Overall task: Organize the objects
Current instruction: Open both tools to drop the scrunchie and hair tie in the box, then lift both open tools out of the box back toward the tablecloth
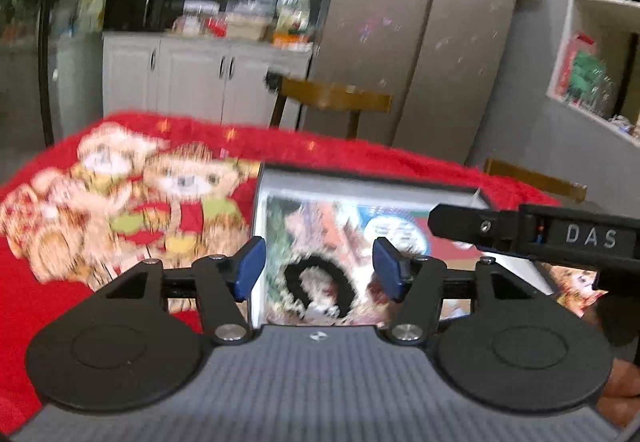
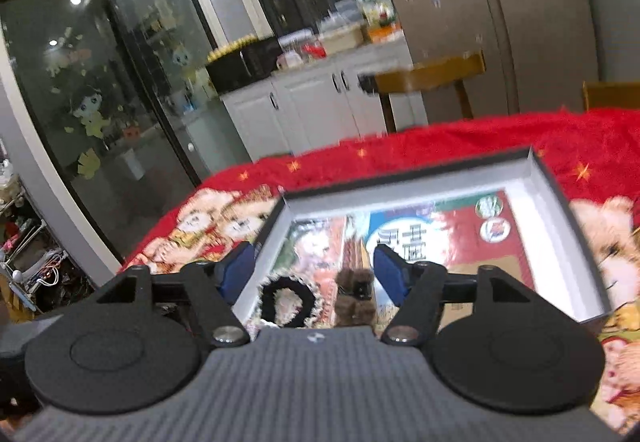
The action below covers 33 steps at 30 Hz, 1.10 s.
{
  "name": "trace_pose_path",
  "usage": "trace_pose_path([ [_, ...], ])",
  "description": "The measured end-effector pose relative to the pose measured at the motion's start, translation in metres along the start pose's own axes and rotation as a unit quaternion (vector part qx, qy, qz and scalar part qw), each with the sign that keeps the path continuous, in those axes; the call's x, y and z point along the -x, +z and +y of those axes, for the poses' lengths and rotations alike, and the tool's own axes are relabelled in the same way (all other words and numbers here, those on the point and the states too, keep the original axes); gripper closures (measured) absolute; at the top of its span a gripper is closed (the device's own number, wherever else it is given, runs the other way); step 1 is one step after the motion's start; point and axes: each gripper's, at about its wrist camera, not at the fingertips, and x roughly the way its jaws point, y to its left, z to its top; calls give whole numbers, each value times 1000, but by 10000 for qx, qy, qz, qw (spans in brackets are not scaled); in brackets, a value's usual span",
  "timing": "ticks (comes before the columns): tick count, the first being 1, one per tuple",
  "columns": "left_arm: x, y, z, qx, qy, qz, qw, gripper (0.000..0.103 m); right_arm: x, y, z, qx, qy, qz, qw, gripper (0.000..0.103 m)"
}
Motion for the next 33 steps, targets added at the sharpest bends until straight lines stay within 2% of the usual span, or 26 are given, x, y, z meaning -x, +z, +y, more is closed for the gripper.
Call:
trace_pose_path([
  [6,66,5,-19,-156,-221,-679,9973,32,62,4,12,202,-35,-680,9975,17],
  [9,94,4,-30,-202,-277,-894,9954,31,92,4,15,283,-125,-962,9949,16],
  [15,143,2,-49,-217,-300,-1118,9930,31,138,1,15,378,-408,-1320,9897,16],
  [20,176,-6,-66,-415,-323,-1352,9894,29,166,-1,6,201,-630,-1630,9844,14],
  [28,204,-18,-84,-461,-476,-1389,9881,29,183,-17,1,302,-696,-1567,9847,14],
  [33,201,-21,-91,-432,-557,-1340,9885,29,191,-33,-5,381,-592,-1648,9838,14],
])
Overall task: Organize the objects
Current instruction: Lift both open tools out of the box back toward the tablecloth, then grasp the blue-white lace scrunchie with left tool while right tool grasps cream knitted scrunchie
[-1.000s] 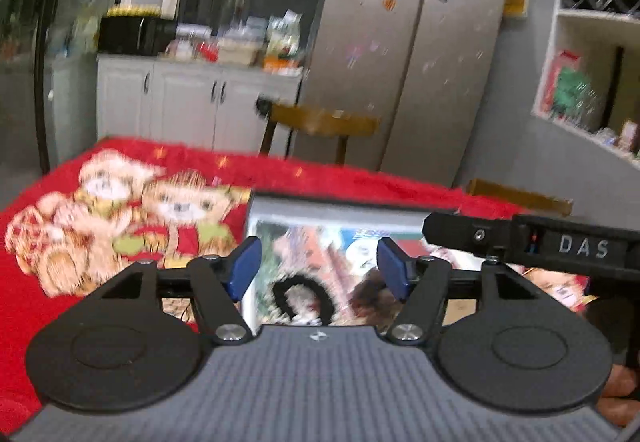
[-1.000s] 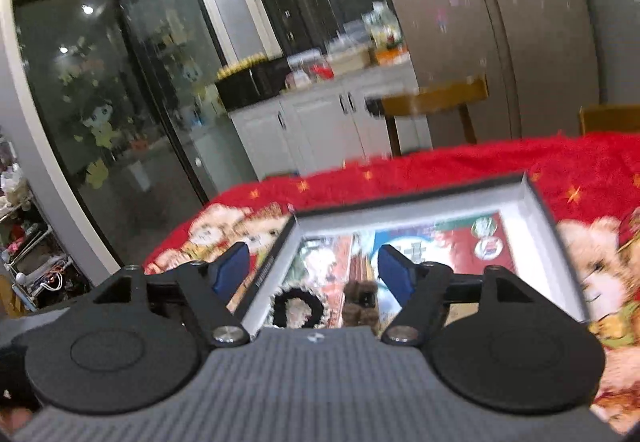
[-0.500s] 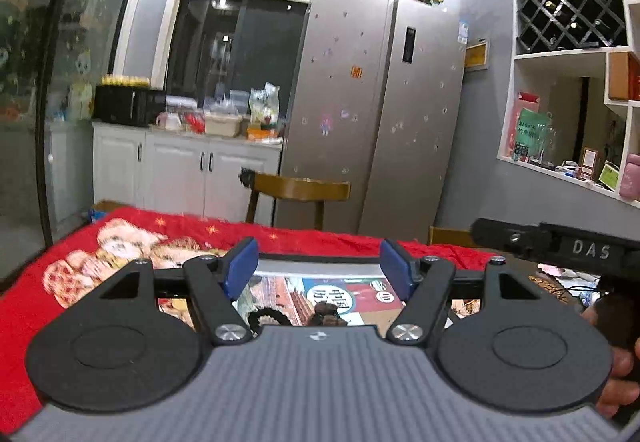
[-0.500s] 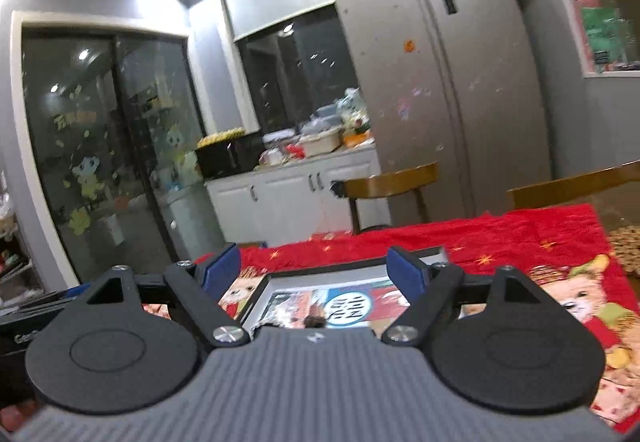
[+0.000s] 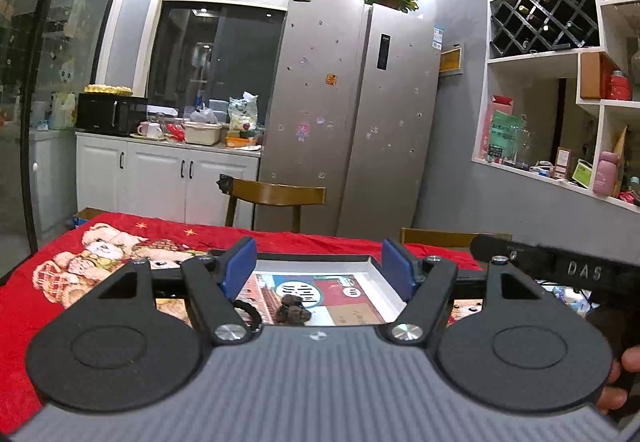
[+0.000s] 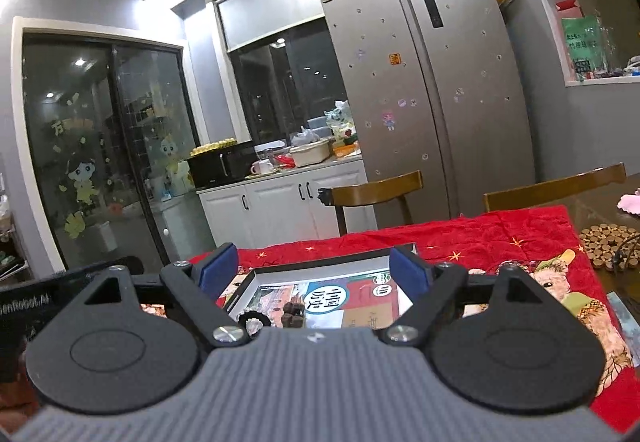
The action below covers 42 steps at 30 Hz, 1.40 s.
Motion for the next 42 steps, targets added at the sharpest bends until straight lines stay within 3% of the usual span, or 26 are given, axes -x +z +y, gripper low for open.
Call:
trace_pose_path([
  [16,-52,-20,-19,-81,-97,135,9998,24,-27,-28,-19,277,46,171,9995,13],
  [23,-66,-63,-18,-316,57,58,9995,24,-41,-50,-38,475,-231,62,9986,13],
  [29,-86,-94,-2,104,-61,680,9976,24,-58,-75,-53,483,-69,575,9971,13],
  [34,-103,-119,-5,116,-393,1350,9900,24,-73,-91,-61,296,99,1166,9927,14],
  [36,-108,-129,-6,159,-265,1466,9887,24,-75,-96,-63,251,94,1251,9918,14],
  [39,-115,-137,-5,1,131,1339,9909,25,-79,-100,-67,159,103,1372,9904,14],
  [42,-124,-139,-2,30,182,1445,9893,25,-80,-102,-68,78,93,1419,9898,14],
])
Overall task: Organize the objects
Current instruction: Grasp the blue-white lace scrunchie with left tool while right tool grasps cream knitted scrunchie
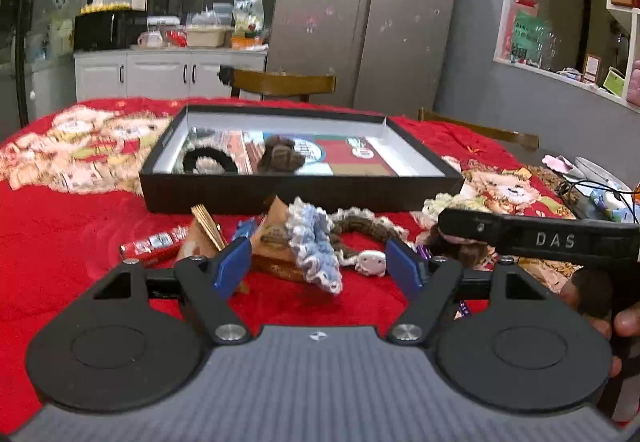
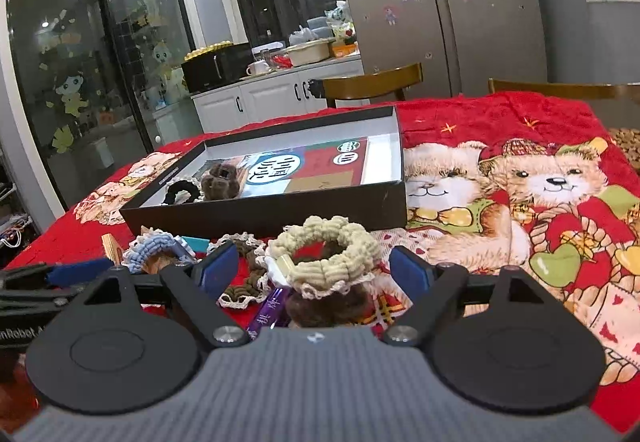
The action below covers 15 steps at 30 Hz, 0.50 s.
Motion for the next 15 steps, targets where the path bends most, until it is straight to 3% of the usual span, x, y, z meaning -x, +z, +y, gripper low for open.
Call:
trace_pose_path([
  [4,-6,0,-2,-21,55,79,10000,32,-4,2,-4,-81,-15,3,10000,22],
  [6,-8,-1,-3,-37,62,128,9999,45,-3,3,-4,-129,-60,-23,9999,29],
  [8,-11,-1,-3,-32,57,218,9997,50,-3,2,-4,-164,-102,-44,9998,36],
  [15,-17,-2,0,30,142,432,9990,79,0,3,-4,-126,-79,-179,9997,56],
])
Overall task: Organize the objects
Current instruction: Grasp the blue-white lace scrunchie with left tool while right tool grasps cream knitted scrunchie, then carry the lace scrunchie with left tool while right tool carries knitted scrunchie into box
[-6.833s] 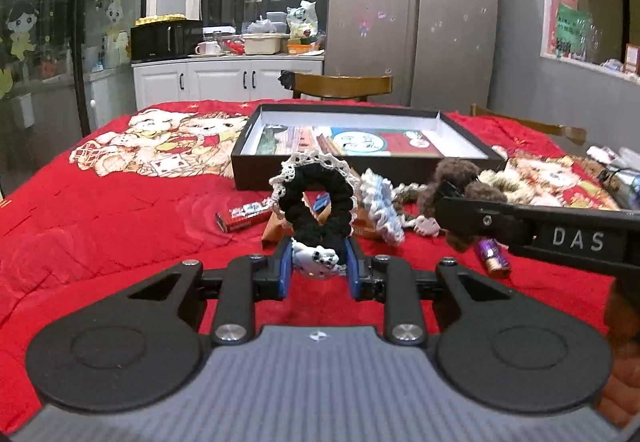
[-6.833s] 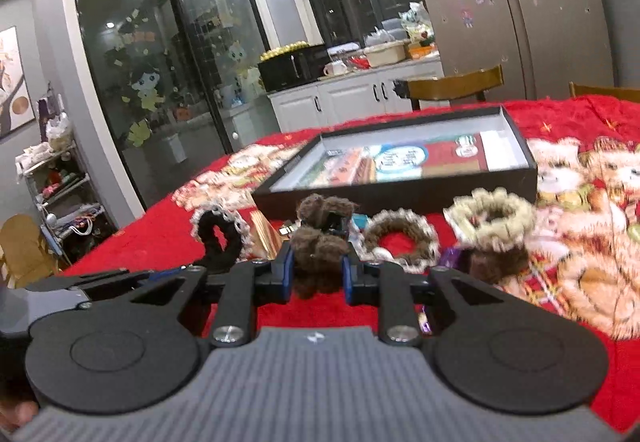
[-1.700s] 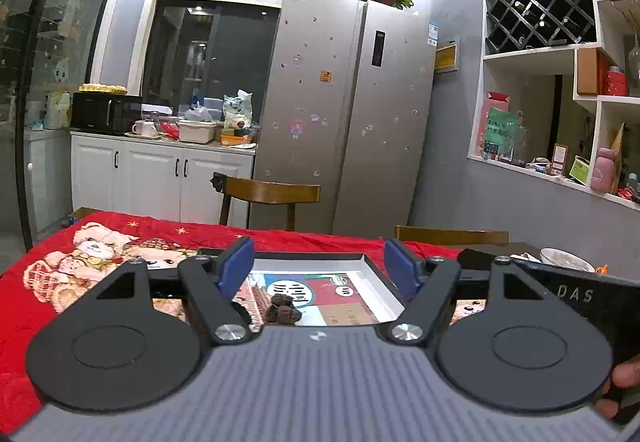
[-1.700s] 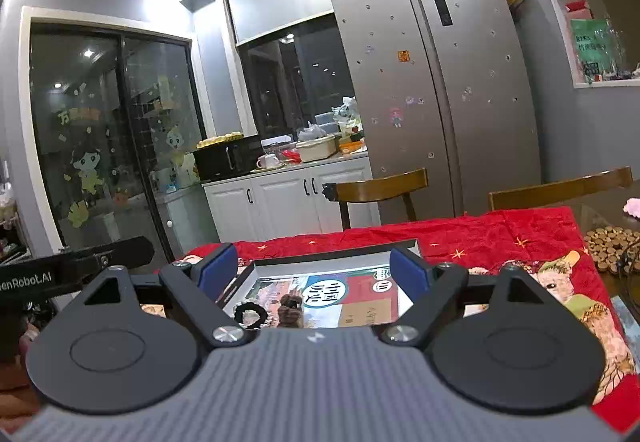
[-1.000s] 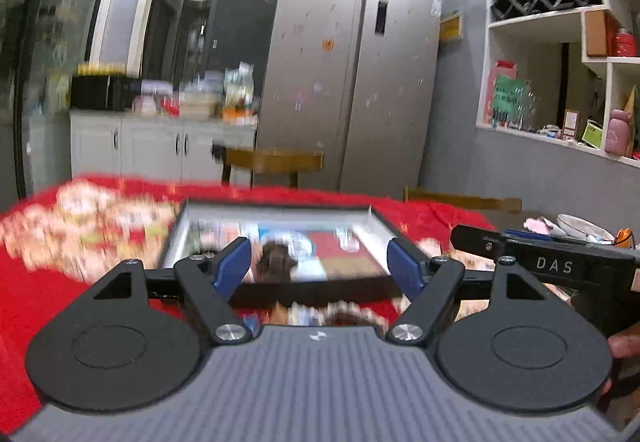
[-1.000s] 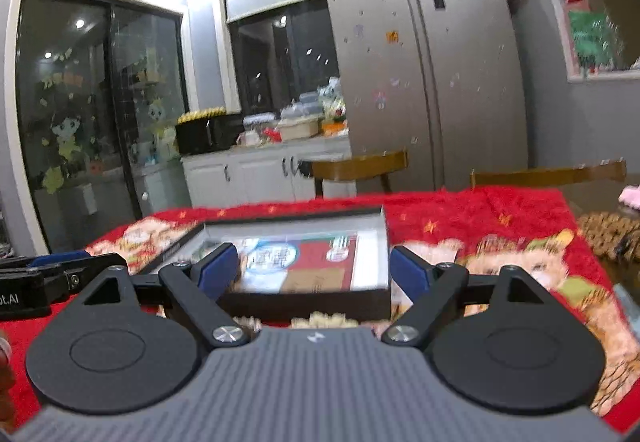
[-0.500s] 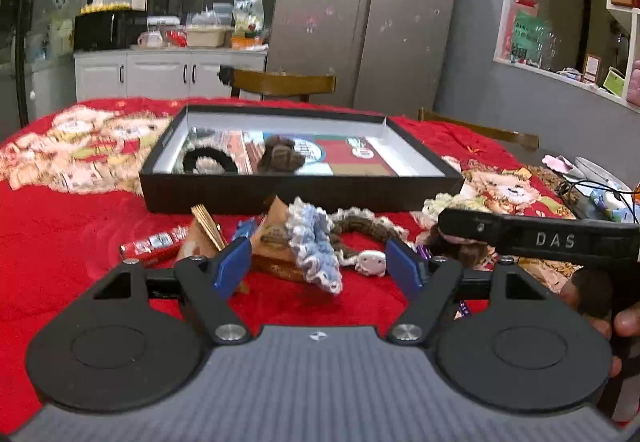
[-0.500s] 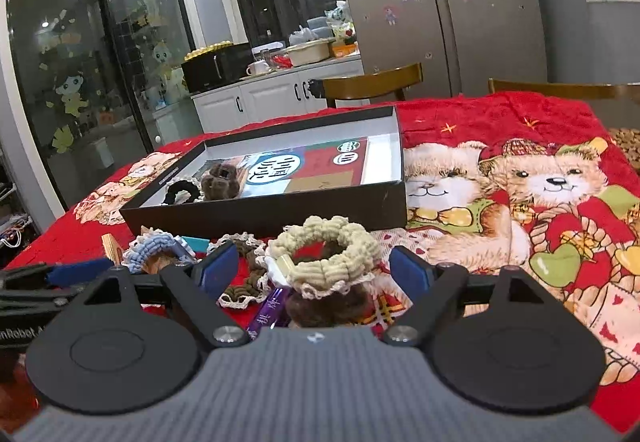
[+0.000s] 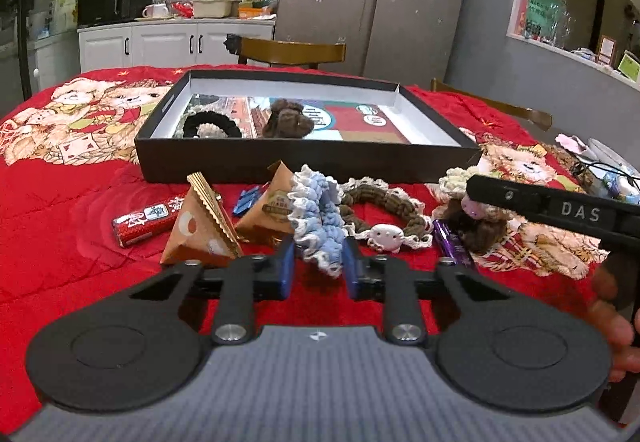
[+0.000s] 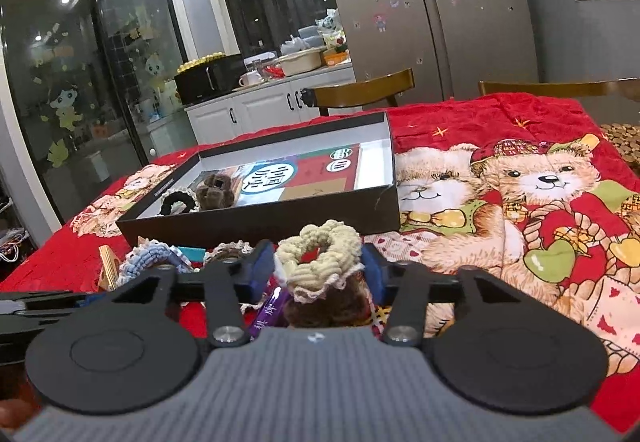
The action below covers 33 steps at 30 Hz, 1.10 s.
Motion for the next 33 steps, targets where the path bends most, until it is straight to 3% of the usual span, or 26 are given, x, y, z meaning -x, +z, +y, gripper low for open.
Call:
trace_pose_path([
  [3,1,-1,1,5,40,-27,10000,86,2,1,-1,-17,-24,-66,10000,64],
  [6,4,-1,0,-4,67,-106,9999,88,3,1,-3,-47,-19,-109,9999,84],
  [13,9,-1,-7,-250,172,-222,9993,89,-1,0,-13,-325,42,-2,9995,87],
  [23,17,-4,-13,-465,135,-473,9977,89,8,-1,-5,-65,205,-192,9996,87],
  [33,15,-2,-8,-294,160,-437,9985,90,12,-1,0,113,330,-228,9991,87],
])
